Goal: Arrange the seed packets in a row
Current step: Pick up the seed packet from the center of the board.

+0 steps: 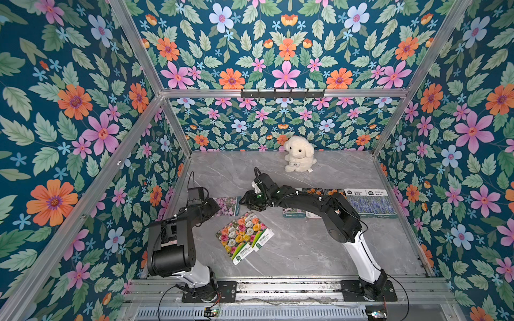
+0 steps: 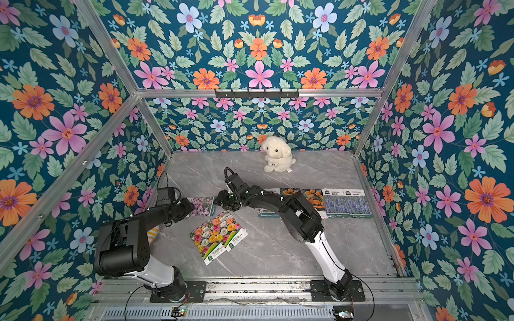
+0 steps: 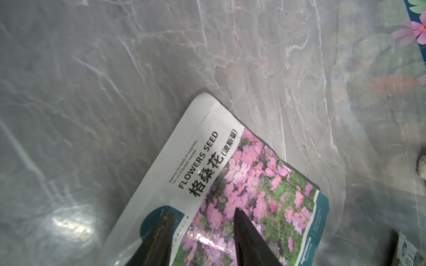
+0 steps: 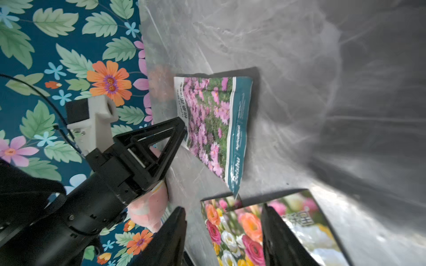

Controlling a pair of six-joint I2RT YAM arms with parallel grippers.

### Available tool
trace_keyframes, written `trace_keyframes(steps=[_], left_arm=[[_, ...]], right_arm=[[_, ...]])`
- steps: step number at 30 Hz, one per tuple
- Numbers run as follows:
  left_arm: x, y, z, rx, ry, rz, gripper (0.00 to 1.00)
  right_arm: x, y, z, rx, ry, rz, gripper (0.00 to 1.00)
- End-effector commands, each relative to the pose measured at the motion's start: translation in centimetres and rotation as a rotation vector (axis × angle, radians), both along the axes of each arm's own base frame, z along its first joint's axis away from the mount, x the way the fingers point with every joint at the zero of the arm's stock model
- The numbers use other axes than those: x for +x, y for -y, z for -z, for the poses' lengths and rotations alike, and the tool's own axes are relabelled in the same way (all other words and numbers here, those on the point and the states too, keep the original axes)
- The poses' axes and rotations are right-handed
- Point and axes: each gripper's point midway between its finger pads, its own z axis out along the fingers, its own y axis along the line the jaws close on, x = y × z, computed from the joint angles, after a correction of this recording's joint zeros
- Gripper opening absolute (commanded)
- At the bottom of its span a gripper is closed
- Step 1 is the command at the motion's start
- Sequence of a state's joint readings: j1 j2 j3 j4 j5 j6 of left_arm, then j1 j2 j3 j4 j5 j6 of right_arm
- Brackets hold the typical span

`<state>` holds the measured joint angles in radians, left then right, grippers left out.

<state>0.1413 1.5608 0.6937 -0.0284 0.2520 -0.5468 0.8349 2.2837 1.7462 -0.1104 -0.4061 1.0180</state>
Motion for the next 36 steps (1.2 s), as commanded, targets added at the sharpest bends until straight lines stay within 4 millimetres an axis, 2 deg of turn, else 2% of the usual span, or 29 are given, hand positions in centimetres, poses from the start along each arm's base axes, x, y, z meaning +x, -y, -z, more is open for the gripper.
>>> trace_keyframes(steps=[1, 21, 27, 36], left_arm=[[-2.7, 1.2, 2.0, -0.041, -0.130, 0.027, 0.46], [-2.8, 1.2, 2.5, -0.039, -0.144, 0.025, 0.44], [-3.0, 1.3, 2.6, -0.048, -0.145, 0.028, 0.44], [-2.7, 1.5, 2.1, -0.054, -0.127, 0.033, 0.44]], right_arm=[[0.4, 0.4, 0.9, -0.032, 0.006, 0.017, 0.55], [1.1, -2.3, 3.9, -0.001, -0.100, -0.002, 0.37], [1.4, -3.0, 3.9, 0.014, -0.111, -0.006, 0.32], [1.9, -4.3, 2.3, 0.099, -0.113, -0.005, 0.24]])
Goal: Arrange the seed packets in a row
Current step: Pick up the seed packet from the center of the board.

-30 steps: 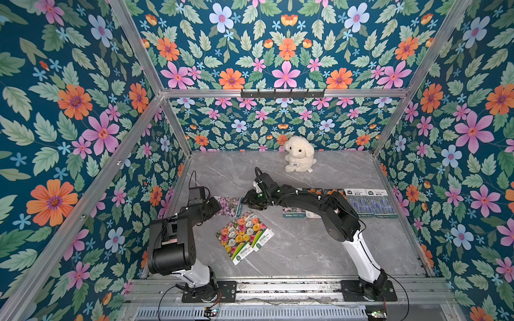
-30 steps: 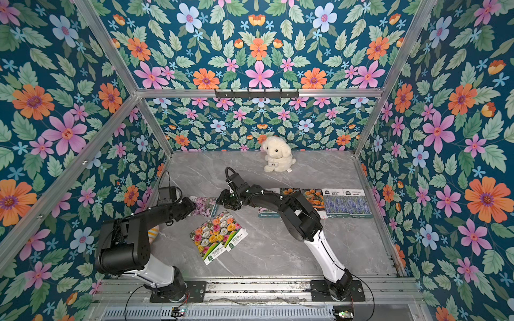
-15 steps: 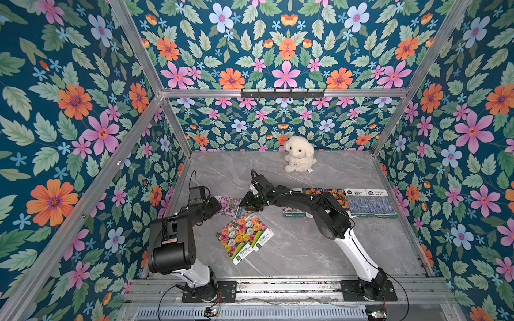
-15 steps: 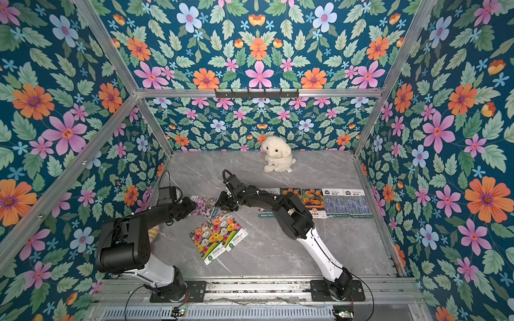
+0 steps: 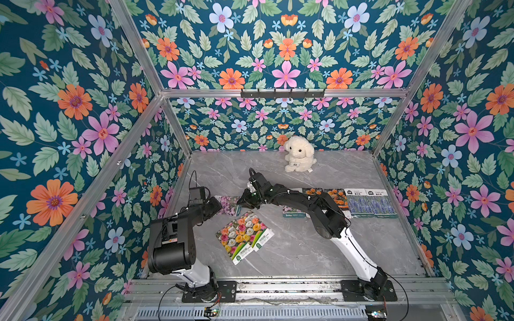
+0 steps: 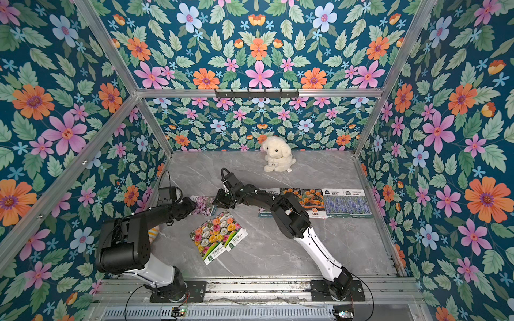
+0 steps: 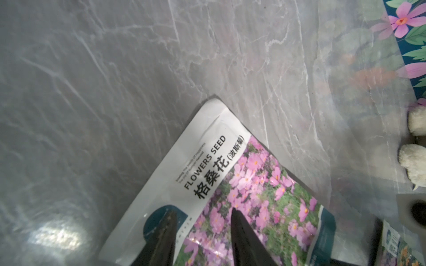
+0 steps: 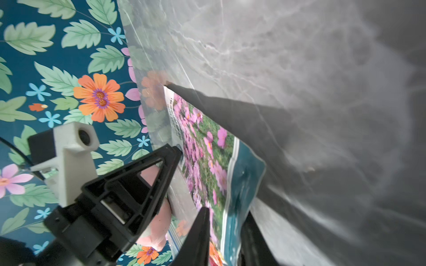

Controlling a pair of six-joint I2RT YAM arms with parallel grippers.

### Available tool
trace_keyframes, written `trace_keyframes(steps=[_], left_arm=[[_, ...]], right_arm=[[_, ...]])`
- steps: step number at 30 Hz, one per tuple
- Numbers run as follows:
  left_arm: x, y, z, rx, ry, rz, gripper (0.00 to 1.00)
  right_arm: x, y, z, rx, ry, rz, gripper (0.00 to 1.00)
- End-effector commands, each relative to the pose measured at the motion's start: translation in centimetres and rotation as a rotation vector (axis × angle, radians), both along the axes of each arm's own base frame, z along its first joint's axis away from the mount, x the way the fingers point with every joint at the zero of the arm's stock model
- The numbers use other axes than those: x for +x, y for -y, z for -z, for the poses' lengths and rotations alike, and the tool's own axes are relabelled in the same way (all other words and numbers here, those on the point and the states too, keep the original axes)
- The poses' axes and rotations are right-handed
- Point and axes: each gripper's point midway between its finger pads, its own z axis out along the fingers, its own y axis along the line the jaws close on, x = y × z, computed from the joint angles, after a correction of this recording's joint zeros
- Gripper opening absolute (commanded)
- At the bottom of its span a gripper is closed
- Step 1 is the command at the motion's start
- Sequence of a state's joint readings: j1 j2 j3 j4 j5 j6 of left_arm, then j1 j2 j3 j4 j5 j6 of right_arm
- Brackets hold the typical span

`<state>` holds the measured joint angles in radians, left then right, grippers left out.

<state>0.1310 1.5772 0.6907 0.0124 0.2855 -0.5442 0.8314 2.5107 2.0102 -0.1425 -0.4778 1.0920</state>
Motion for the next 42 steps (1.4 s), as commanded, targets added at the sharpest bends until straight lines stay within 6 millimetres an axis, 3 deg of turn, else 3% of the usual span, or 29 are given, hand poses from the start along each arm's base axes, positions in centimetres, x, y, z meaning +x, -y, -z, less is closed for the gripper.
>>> trace_keyframes(steps=[1, 5, 10, 17, 20, 25, 30, 36, 42], left_arm=[[-3.1, 0.6, 1.9, -0.032, -0.146, 0.004, 0.44], [-2.8, 0.7, 0.9, -0.025, -0.111, 0.008, 0.43], [-2.4, 0.8, -0.5, -0.029, -0.072, 0.005, 0.44], [-0.4, 2.0, -7.4, -0.114, 0.109, 0.004, 0.61], [0.2, 3.6, -10.8, -0.191, 0.211, 0.018, 0.69], [0.9, 8.4, -15.7, -0.324, 0.368, 0.069, 0.81], [1.3, 13.5, -18.7, -0.464, 0.489, 0.083, 0.86], [2.4, 17.1, -21.5, -0.611, 0.608, 0.086, 0.81], [2.9, 18.0, -22.5, -0.672, 0.673, 0.062, 0.57]], right_arm=[[-0.2, -0.8, -0.8, 0.062, -0.023, 0.002, 0.22], [-0.2, -1.0, -1.9, 0.089, -0.024, -0.001, 0.17], [0.1, -0.5, -3.2, 0.101, 0.009, 0.018, 0.01], [3.2, 4.5, -9.6, 0.211, 0.155, 0.178, 0.00], [4.0, 7.3, -12.0, 0.275, 0.190, 0.261, 0.00], [4.3, 11.0, -14.7, 0.346, 0.232, 0.379, 0.00], [3.9, 13.1, -16.7, 0.406, 0.244, 0.469, 0.00], [3.6, 14.1, -18.4, 0.510, 0.209, 0.519, 0.00], [3.3, 14.6, -18.6, 0.541, 0.179, 0.542, 0.00]])
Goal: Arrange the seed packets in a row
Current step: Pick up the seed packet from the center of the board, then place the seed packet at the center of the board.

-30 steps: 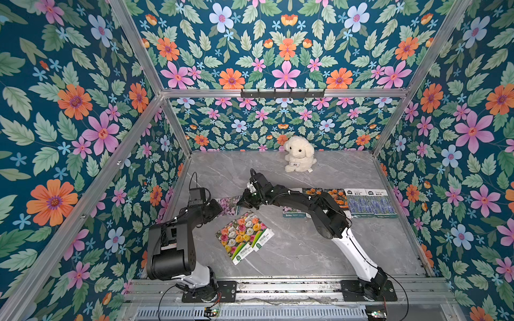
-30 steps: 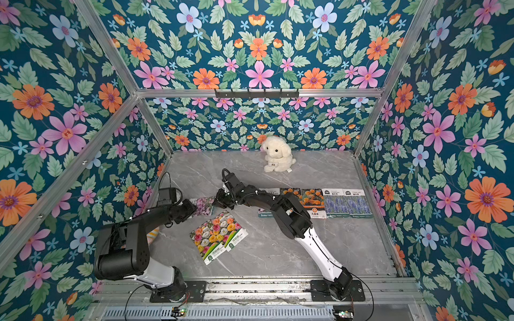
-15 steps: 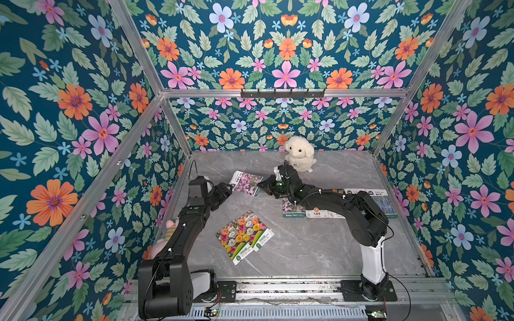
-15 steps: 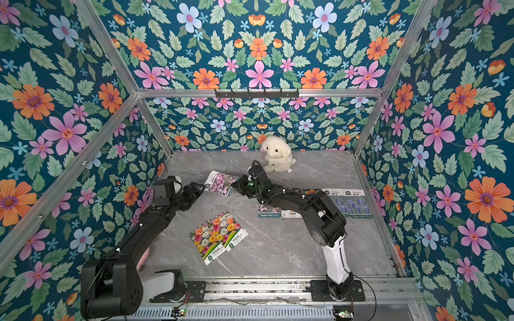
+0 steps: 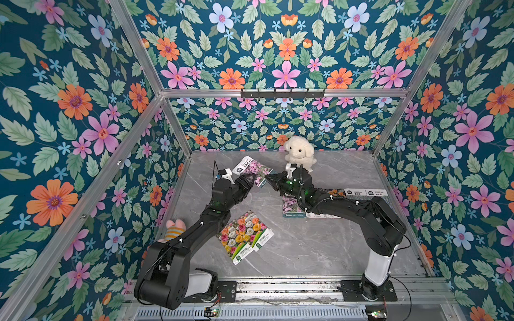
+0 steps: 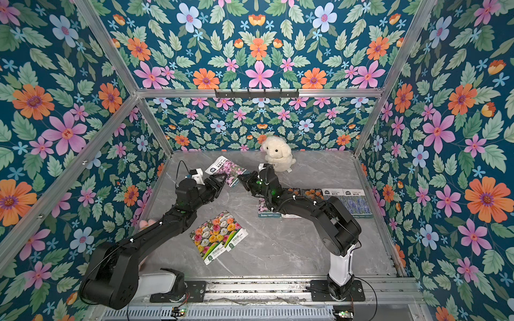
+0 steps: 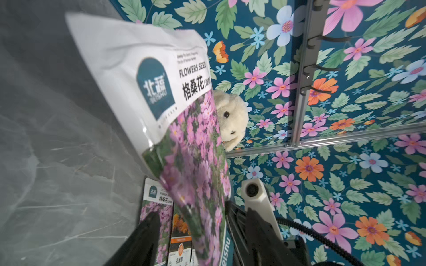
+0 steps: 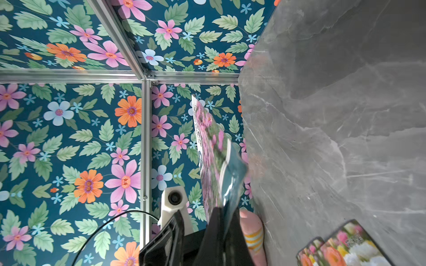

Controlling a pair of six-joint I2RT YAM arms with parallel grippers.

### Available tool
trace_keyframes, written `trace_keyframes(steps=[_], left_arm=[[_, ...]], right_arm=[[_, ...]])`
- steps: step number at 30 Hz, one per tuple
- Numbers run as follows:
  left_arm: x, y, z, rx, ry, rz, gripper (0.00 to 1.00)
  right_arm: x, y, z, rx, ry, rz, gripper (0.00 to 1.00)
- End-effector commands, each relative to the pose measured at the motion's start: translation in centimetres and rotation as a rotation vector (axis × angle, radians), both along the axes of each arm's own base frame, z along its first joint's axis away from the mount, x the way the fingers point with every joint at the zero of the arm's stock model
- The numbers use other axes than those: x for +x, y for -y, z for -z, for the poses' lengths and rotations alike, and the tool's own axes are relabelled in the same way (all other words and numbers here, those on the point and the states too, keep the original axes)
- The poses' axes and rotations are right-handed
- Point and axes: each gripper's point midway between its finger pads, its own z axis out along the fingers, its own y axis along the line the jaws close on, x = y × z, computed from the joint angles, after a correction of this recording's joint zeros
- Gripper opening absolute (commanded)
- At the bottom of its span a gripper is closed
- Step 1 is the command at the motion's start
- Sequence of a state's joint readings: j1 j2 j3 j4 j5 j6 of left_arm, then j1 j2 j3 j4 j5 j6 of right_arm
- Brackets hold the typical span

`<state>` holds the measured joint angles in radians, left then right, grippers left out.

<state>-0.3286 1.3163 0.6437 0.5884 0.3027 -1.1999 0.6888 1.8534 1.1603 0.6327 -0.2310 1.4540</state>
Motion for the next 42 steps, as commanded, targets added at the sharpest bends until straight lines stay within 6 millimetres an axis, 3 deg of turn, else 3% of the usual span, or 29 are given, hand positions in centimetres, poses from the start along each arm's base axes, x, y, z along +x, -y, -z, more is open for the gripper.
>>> trace_keyframes(steps=[1, 14, 21, 23, 24, 26, 27, 28, 29, 37, 42], left_arm=[[0.8, -0.3, -3.1, -0.086, 0.108, -0.053, 0.54], [0.9, 0.0, -1.6, -0.064, 0.072, -0.074, 0.19], [1.2, 0.2, 0.0, -0.014, 0.031, -0.069, 0.07], [1.1, 0.2, 0.4, 0.016, 0.024, -0.060, 0.04], [1.1, 0.2, 0.7, 0.049, 0.016, -0.053, 0.03], [0.9, 0.4, 1.4, 0.136, -0.002, -0.022, 0.03], [0.7, 0.5, 1.9, 0.188, -0.015, 0.002, 0.04], [0.5, 0.5, 2.1, 0.238, -0.020, 0.023, 0.04], [0.3, 0.5, 2.6, 0.295, -0.032, 0.047, 0.05], [-1.7, 1.0, 6.2, 0.690, -0.125, 0.353, 0.10], [-1.8, 1.8, 9.0, 0.779, -0.193, 0.508, 0.09]], right_arm=[[0.3, 0.3, -1.9, 0.089, 0.005, 0.026, 0.00], [0.0, 0.2, -1.2, 0.122, -0.016, 0.008, 0.00], [-0.7, 1.6, -1.5, 0.044, 0.029, 0.028, 0.00], [-1.0, 2.3, -1.5, 0.003, 0.044, 0.034, 0.17], [-1.3, 2.8, -1.3, -0.023, 0.049, 0.040, 0.35], [-1.7, 4.2, -0.9, -0.078, 0.066, 0.056, 0.52], [-1.8, 5.0, -0.1, -0.124, 0.070, 0.060, 0.58], [-2.3, 6.0, -1.1, -0.141, 0.094, 0.065, 0.63], [-2.5, 7.1, -0.6, -0.186, 0.089, 0.070, 0.66], [-4.7, 16.3, 2.3, -0.541, 0.079, 0.136, 0.88], [-5.2, 21.3, 3.1, -0.596, 0.045, 0.188, 0.92]])
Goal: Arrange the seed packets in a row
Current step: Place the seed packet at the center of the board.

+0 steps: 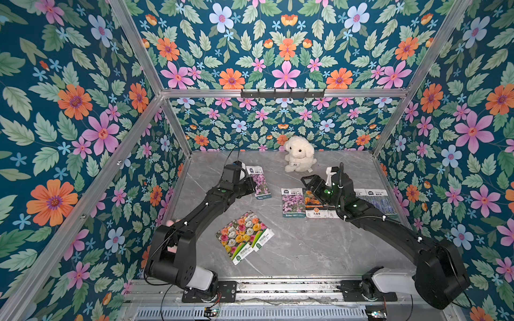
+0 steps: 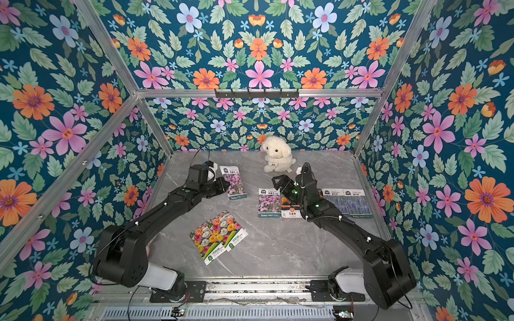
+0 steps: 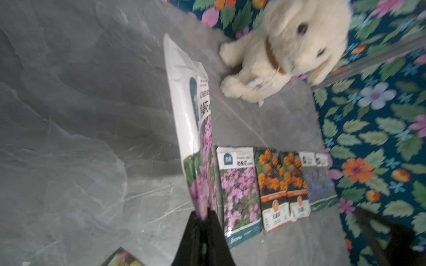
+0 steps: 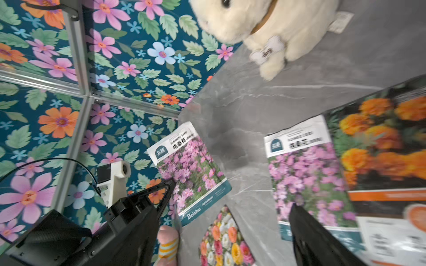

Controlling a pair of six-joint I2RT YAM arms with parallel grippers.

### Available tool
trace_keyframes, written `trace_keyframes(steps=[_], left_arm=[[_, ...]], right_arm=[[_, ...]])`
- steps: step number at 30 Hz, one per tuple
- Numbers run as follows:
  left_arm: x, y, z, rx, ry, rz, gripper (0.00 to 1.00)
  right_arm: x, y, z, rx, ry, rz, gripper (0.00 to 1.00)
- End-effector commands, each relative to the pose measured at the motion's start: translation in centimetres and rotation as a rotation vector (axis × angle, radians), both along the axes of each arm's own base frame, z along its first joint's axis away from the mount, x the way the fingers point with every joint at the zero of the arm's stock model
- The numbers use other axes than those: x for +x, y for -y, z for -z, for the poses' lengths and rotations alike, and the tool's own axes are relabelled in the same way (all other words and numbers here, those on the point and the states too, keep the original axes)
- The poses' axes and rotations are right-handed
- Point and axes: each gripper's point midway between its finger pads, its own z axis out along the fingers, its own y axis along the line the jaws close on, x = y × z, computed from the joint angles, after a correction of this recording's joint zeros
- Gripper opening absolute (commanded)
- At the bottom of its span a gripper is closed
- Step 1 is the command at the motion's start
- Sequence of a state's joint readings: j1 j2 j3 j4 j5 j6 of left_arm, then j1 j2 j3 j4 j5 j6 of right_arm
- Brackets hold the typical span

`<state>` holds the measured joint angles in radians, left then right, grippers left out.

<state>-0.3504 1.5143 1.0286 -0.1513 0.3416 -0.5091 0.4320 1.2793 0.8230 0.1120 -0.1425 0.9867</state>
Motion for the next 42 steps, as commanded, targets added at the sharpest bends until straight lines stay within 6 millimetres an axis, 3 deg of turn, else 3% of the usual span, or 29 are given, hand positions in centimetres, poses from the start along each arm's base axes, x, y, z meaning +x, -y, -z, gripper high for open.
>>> trace_keyframes(steps=[1, 4, 10, 16, 24, 42], left_arm=[[-2.1, 0.3, 2.9, 0.121, -0.100, 0.176, 0.09], [-2.0, 0.7, 3.9, 0.144, -0.128, 0.232, 0.08], [-1.8, 2.2, 5.4, 0.105, -0.188, 0.311, 0.07], [-1.2, 3.4, 6.3, 0.044, -0.224, 0.313, 0.07], [-1.1, 3.2, 9.1, 0.057, -0.308, 0.287, 0.07], [-1.5, 3.5, 12.0, 0.071, -0.371, 0.333, 0.07]], right_arm=[[-1.1, 3.0, 2.2, -0.098, -0.053, 0.018, 0.92], [-1.6, 4.9, 2.6, -0.116, -0.060, 0.054, 0.92], [-2.5, 5.9, 3.3, -0.127, -0.083, 0.061, 0.93], [-2.5, 5.8, 3.7, -0.131, -0.096, 0.051, 0.95], [-2.4, 5.6, 4.2, -0.117, -0.114, 0.047, 0.95], [-2.1, 5.0, 5.2, -0.096, -0.149, 0.036, 0.95]])
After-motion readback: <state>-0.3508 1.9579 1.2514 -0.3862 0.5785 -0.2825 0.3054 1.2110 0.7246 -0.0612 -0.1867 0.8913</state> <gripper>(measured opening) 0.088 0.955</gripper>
